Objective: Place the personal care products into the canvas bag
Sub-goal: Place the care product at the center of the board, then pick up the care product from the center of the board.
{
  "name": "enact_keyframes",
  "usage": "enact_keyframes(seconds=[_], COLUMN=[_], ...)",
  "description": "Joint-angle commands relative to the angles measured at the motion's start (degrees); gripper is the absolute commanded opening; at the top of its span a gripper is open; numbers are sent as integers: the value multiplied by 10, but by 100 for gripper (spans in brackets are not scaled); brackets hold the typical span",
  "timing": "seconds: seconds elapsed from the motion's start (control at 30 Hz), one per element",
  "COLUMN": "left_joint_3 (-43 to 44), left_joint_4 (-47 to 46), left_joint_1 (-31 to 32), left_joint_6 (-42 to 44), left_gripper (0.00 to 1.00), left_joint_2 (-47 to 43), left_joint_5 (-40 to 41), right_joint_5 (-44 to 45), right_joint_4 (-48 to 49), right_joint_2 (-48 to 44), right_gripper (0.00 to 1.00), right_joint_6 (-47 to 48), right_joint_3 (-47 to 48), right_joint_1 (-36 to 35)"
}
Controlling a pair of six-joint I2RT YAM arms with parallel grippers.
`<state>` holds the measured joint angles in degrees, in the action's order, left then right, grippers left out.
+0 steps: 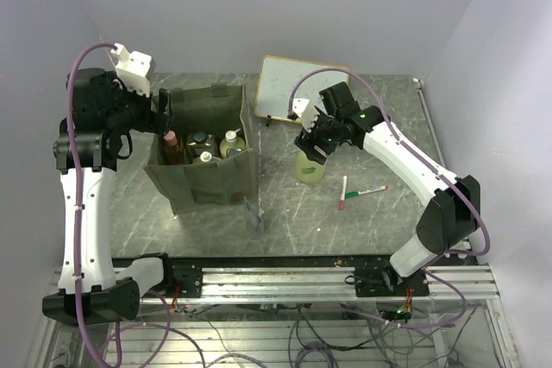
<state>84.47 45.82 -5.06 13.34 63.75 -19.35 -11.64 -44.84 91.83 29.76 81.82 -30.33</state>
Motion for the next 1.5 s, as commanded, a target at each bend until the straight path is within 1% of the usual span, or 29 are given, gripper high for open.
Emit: enact_keyframes(seconds=[0.0,0.1,0.17,0.23,0.6,0.8,0.97,1.13,1.4,1.47], left_joint_3=[16,14,15,16,16,16,13,11,9,12], left_joint_4=[-2,-7,-7,-6,-3,1,-2,-3,-5,-3], left_joint_1=[-7,-7,-7,-7,-7,-8,-8,-9,-11,-12], left_joint_6=[4,1,0,-1,2,6,4,4,0,-1], left_gripper=[93,93,93,93,93,94,93,93,94,94], left_joint_2=[-8,-8,-7,-4,-9,-14,-14,-14,-11,-11], left_joint_5=[-14,-14,-16,-17,-11,-8,-9,-9,-13,-12], right_joint_5=[-18,-54,-68,-80,-116,-117,-116,-115,-114,-118], right_joint_4=[0,-14,-19,-22,-22,-20,-17,-16,-13,-11], right_joint_2=[-25,-26,-22,-16,16,32,37,39,42,41], right_gripper=[71,74,79,80,79,70,67,61,50,45], right_joint_6=[13,13,11,9,10,9,10,9,8,6], right_joint_3=[6,14,16,19,33,43,41,40,40,43], right_joint_1=[12,18,36,47,58,58,58,58,58,58])
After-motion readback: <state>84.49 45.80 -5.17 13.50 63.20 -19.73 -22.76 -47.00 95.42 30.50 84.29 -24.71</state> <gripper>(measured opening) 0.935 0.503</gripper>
